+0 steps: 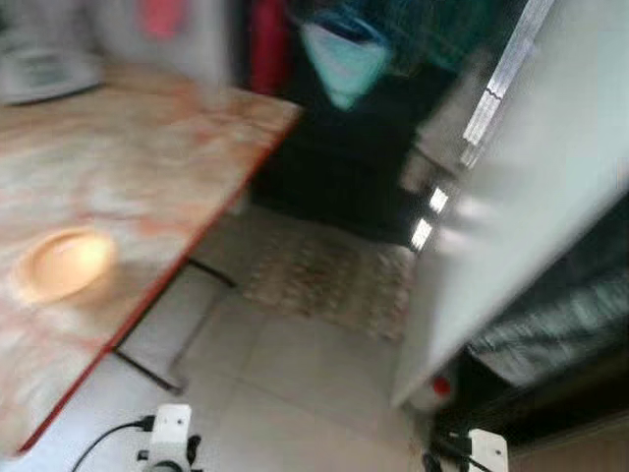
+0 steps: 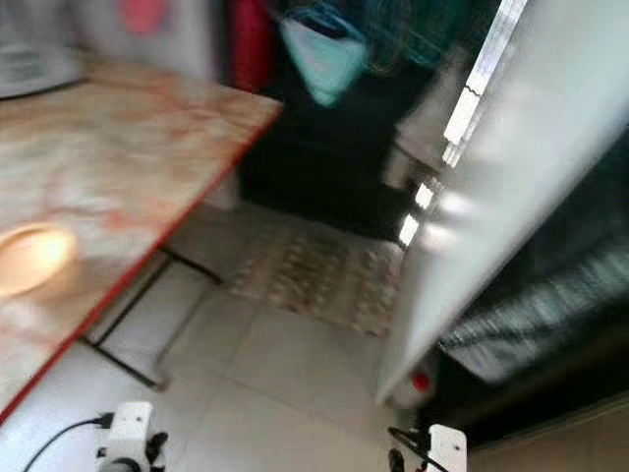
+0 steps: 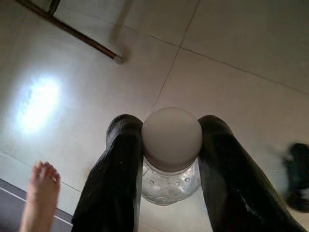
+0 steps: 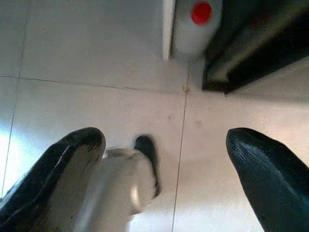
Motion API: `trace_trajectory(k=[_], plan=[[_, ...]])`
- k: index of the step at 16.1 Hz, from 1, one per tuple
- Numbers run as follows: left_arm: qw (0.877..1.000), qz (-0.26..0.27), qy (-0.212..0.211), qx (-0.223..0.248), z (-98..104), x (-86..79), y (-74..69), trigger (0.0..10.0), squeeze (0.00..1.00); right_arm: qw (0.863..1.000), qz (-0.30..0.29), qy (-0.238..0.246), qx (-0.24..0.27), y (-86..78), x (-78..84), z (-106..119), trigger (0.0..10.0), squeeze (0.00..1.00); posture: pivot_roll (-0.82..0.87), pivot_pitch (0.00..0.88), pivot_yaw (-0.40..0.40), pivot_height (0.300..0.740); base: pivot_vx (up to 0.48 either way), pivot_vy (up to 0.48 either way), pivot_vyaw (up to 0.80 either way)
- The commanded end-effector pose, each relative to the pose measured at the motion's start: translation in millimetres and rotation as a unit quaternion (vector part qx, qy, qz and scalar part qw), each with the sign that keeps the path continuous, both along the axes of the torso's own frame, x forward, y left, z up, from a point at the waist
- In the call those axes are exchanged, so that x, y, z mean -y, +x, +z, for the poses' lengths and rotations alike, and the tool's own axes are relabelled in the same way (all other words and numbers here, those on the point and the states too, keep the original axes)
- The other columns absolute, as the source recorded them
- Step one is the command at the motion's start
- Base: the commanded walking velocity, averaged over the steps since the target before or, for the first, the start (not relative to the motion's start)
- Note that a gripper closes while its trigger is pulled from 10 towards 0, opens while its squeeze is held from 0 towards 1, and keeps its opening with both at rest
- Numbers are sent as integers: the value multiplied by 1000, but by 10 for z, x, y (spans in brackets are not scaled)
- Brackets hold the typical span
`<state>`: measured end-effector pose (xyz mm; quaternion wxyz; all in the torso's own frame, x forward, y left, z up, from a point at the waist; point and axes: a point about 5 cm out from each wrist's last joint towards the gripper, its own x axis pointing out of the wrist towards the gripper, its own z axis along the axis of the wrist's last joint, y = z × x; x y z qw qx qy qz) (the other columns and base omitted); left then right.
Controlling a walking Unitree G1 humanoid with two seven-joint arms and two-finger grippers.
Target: Restocking fridge
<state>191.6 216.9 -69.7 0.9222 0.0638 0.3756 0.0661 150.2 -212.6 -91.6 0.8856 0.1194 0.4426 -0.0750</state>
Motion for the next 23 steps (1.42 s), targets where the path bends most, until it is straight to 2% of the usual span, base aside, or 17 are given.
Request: trace_trajectory(k=[1, 5, 11, 15, 20, 23], plan=[[1000, 1, -7, -15, -46, 45, -60, 10000, 0, 1000, -4, -3, -8, -38, 45, -8, 10000, 0, -25, 112, -10, 740, 0, 0, -738], [1000, -2, -7, -17, -44, 49, -50, 10000, 0, 1000, -5, -3, -8, -37, 46, -8, 10000, 0, -20, 111, -3, 740, 0, 0, -739], [1000, -11, 1, -12, 0, -20, 9, 10000, 0, 1000, -3, 5, -5, -16, -53, -18, 10000, 0, -29, 107, 29, 740, 0, 0, -738], [1000, -20, -3, -21, -27, 40, -11, 10000, 0, 1000, -13, 1, -12, -49, -17, -27, 10000, 0, -29, 76, 29, 740, 0, 0, -738], [1000, -21, -3, -14, 20, -23, 56, 10000, 0, 1000, -10, 5, -5, -20, -66, -23, 10000, 0, -38, 54, 39, 740, 0, 0, -738], [1000, -21, -7, -13, 7, 24, 49, 10000, 0, 1000, -20, 1, -7, -33, -38, -24, 10000, 0, -42, 59, 41, 740, 0, 0, -738]])
